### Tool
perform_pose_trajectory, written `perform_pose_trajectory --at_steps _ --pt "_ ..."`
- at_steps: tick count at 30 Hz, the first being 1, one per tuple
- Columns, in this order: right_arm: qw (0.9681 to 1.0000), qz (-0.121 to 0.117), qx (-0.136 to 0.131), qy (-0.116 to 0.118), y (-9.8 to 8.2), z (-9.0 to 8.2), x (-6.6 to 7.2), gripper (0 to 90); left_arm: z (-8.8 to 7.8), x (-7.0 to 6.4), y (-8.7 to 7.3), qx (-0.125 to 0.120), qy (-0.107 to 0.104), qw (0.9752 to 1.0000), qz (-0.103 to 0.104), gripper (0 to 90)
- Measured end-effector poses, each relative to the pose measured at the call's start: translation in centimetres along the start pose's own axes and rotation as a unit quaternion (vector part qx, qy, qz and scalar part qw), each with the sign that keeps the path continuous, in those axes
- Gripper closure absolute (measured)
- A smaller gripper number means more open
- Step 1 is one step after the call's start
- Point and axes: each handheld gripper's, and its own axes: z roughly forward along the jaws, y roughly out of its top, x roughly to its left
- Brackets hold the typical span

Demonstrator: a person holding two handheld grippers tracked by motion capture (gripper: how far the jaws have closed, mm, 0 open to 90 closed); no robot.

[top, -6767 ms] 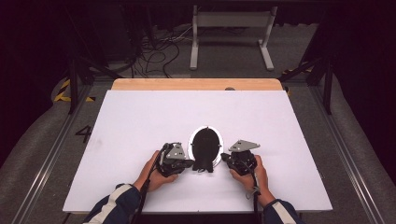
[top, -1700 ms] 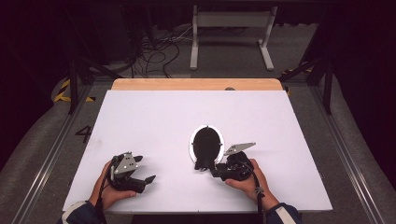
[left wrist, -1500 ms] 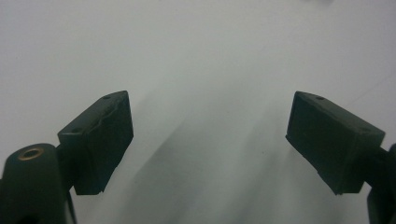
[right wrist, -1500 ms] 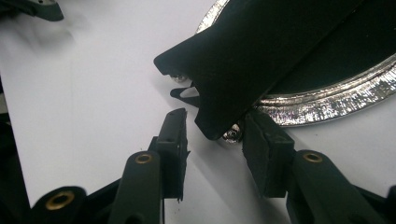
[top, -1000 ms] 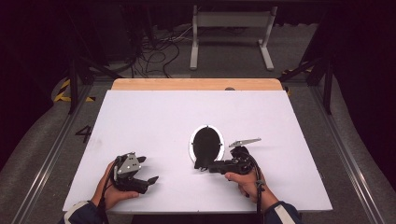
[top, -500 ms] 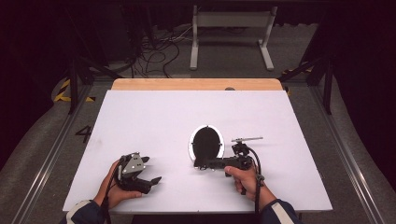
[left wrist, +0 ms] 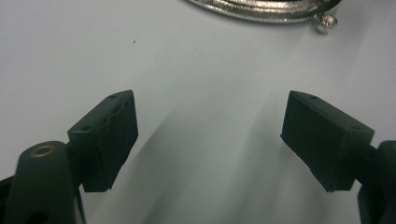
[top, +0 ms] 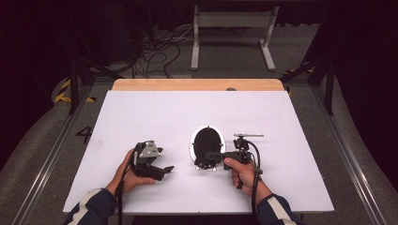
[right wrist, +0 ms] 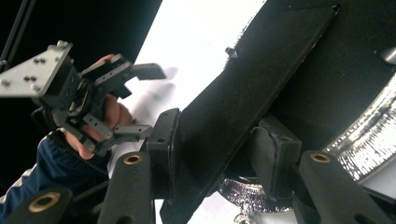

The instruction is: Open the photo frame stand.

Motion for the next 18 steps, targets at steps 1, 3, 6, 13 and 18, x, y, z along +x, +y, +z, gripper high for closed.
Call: perform_pose_trajectory --at_steps 1,3,6,13,18 --pt "1.0000 0.003 -0.001 0.004 0.1 0.1 -0.2 56.7 0.3 0.1 0.3 0.000 -0.001 1.0000 -0.001 19.0" --pt "1.0000 0.000 -0.002 0.007 0.2 0.1 -0.3 58.3 0.8 0.4 0.9 0.000 -0.009 0.9999 -0.004 19.0" --pt "0.9999 -0.008 0.000 0.010 0.2 0.1 -0.5 60.8 1.7 0.7 1.7 0.001 -0.013 0.9999 -0.009 19.7" --pt "0.9996 -0.028 0.005 0.010 0.3 0.2 -0.4 62.0 3.1 1.6 3.2 -0.007 -0.032 0.9990 -0.030 16.9" --pt "0.9986 -0.052 0.007 0.009 0.4 0.1 -0.1 62.7 4.0 2.0 4.1 -0.018 -0.045 0.9979 -0.043 15.9"
